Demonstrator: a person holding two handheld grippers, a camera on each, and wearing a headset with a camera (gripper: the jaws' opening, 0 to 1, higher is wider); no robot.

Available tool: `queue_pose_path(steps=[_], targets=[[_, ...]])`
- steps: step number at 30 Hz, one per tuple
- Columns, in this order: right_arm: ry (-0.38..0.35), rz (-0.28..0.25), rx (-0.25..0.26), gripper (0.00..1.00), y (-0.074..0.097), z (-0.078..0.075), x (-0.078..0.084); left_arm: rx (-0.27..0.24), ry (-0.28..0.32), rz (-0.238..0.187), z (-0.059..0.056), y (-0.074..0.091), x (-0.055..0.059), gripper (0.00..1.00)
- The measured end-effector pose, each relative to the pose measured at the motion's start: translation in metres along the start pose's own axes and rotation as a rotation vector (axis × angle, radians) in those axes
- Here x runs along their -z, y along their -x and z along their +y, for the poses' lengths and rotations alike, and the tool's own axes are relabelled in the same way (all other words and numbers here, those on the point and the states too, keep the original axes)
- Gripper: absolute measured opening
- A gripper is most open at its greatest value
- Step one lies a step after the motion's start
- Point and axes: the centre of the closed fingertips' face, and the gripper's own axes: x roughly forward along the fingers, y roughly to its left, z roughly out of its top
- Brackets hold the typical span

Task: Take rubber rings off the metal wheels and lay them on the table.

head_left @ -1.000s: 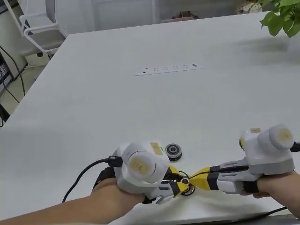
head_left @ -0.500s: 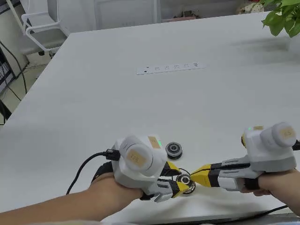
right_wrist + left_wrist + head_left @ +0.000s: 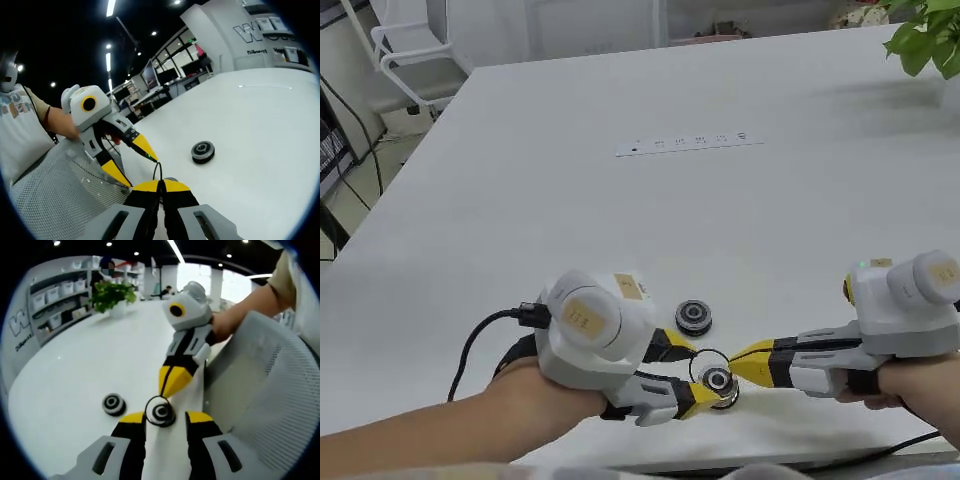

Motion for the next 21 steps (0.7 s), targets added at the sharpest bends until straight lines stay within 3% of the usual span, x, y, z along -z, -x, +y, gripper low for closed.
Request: queue_pose_path(steps=[7, 21], targets=[[0.010, -0.005, -0.009, 0.00, 0.001, 0.004, -0.008, -0.009, -0.022, 0.008, 0.001, 0.014, 0.001, 0.39], [0.042, -0.008, -0.026, 0.00, -0.004, 0.007, -0.031, -0.064, 0.008, -0.031, 0.015, 0.041, -0.004, 0.50]])
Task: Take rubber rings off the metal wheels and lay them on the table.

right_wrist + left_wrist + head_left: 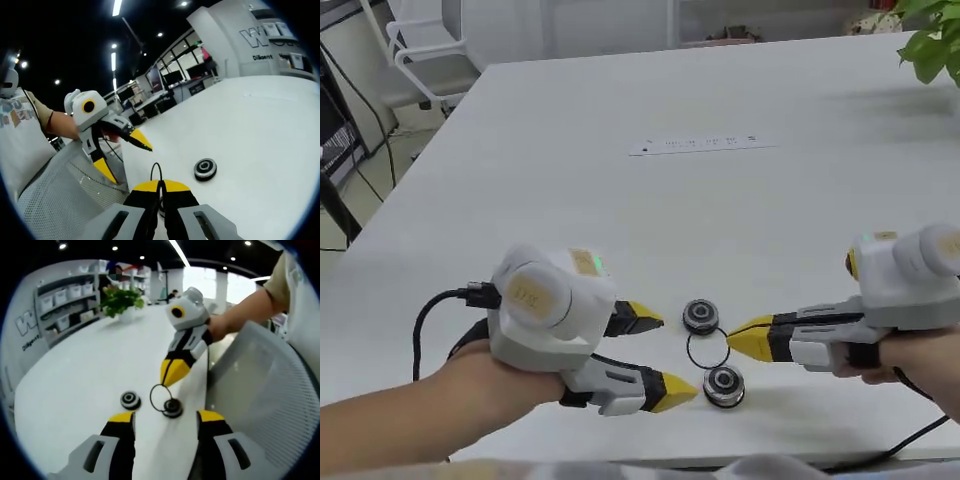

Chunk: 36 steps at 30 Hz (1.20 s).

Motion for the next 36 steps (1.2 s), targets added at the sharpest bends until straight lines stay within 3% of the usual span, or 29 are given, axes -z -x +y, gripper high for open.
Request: queue_pose_path(steps=[14, 20, 36], targets=[[0.030, 0.041, -0.024, 0.00, -0.020, -0.004, -0.010, -0.051, 0.043, -0.011, 0.013, 0.023, 0.008, 0.59], [0.047, 0.080, -0.035, 0.00, -0.029, -0.005, -0.006, -0.069, 0.057, 0.001, 0.017, 0.028, 0.016, 0.64], [0.084, 0.169, -0.033, 0.00, -0.055, -0.019, 0.007, -0.094, 0.087, 0.004, 0.026, 0.036, 0.022, 0.67]])
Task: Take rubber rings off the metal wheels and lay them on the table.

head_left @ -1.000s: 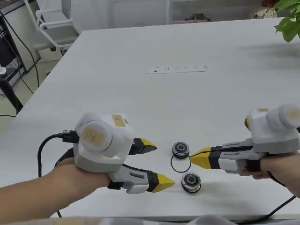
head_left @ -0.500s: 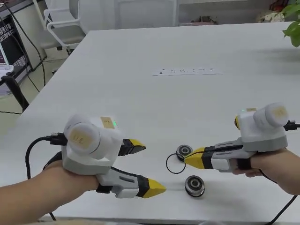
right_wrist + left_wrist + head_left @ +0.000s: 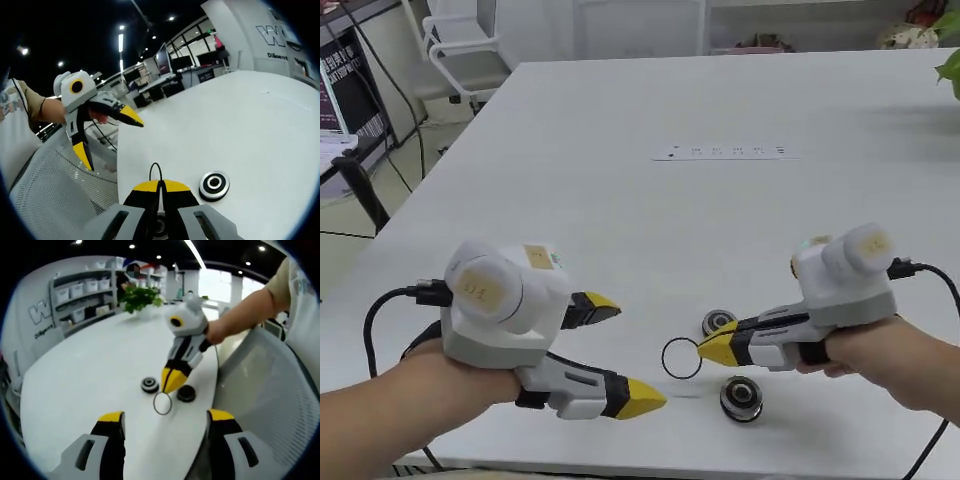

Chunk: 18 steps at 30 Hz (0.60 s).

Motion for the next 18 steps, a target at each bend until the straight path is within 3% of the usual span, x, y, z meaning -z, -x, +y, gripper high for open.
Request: queue_pose_path(steps=[12, 18], targets=[[0.032, 0.047, 0.016, 0.00, -0.0079, -0.0029, 0.0085, -0.005, 0.000, 0.008, 0.0017, 0.0006, 0.0027, 0.68], [0.040, 0.053, 0.025, 0.08, -0.0086, -0.0043, 0.0101, -0.006, 0.002, 0.014, 0.0024, 0.0007, 0.0038, 0.67]])
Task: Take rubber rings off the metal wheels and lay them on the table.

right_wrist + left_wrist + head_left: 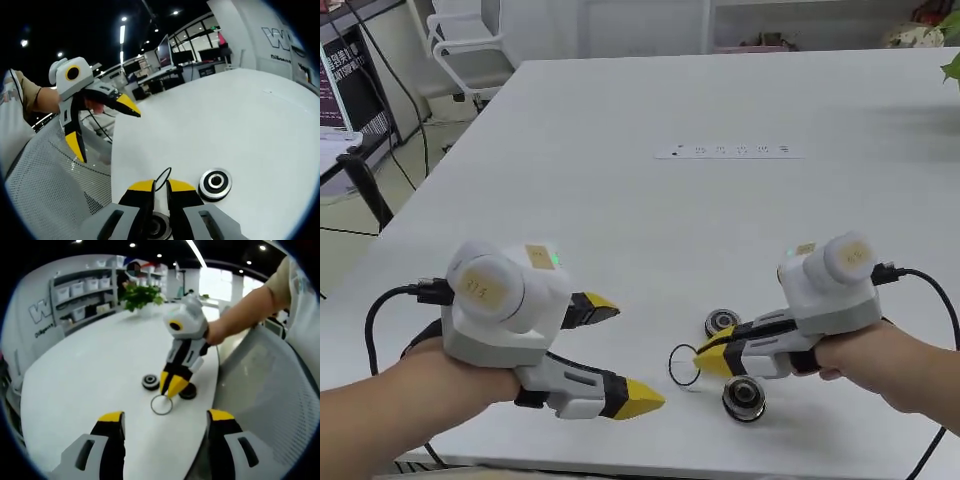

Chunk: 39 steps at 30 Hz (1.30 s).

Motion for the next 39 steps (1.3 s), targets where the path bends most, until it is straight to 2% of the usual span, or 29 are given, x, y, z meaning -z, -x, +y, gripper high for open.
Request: queue_pose_path(steps=[10, 19, 33, 39], targets=[[0.014, -0.016, 0.021, 0.23, 0.004, -0.004, -0.002, 0.003, 0.000, 0.003, -0.001, -0.001, 0.000, 0.67], [0.036, -0.039, 0.015, 0.32, 0.013, 0.003, -0.007, 0.005, -0.004, 0.005, -0.002, -0.003, -0.001, 0.67], [0.022, -0.116, 0.043, 0.38, 0.046, 0.001, -0.011, 0.020, -0.025, 0.010, -0.004, -0.011, -0.010, 0.67], [0.023, -0.122, 0.052, 0.40, 0.055, 0.003, -0.005, 0.028, -0.034, 0.012, -0.005, -0.017, -0.013, 0.66]])
